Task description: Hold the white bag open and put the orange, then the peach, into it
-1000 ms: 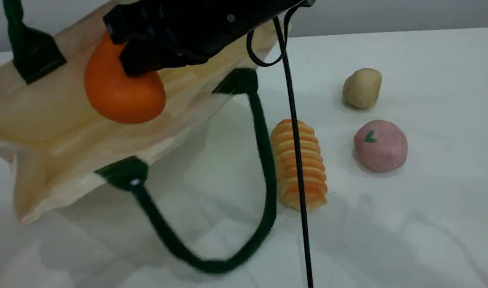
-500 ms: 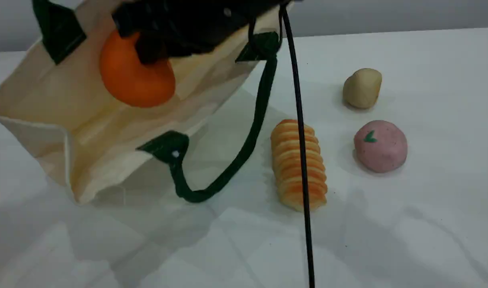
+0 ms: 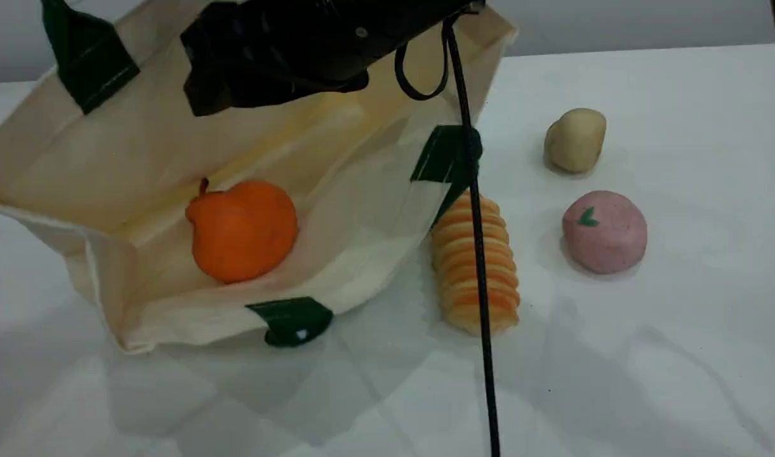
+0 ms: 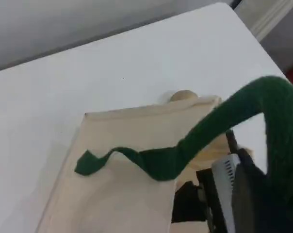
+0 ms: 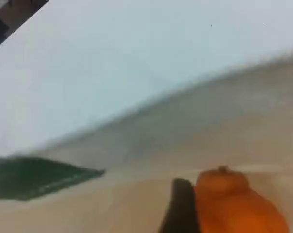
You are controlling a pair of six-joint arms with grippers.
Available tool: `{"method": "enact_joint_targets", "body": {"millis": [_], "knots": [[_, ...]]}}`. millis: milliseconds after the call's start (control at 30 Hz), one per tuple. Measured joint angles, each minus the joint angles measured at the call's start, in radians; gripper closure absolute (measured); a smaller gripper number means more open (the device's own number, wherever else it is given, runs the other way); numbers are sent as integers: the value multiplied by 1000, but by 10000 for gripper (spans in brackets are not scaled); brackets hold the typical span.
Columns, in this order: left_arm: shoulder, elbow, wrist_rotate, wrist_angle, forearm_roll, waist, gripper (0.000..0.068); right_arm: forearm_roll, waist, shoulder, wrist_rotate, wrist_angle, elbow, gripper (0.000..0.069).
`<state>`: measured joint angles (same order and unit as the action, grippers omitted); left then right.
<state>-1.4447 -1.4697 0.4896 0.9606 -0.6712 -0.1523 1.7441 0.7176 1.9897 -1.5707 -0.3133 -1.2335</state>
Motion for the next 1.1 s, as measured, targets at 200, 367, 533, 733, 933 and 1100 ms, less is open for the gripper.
{"method": "enact_joint_targets", "body": {"millis": [200, 367, 533, 733, 933, 1100], "knots": [[0, 0, -14, -26, 72, 0, 624, -96, -30, -82, 6, 21, 33, 130], [0, 0, -16, -26, 76, 0, 624, -178, -92, -187, 56, 21, 143, 127], [0, 0, -19, -26, 73, 0, 624, -178, -173, -253, 56, 55, 274, 126], [0, 0, -16, -19, 68, 0, 624, -172, -234, -243, 52, 188, 372, 126], [0, 0, -16, -12, 63, 0, 624, -171, -233, -174, 52, 353, 379, 126], [0, 0, -16, -10, 63, 0, 624, -171, -233, -77, 51, 424, 379, 126]]}}
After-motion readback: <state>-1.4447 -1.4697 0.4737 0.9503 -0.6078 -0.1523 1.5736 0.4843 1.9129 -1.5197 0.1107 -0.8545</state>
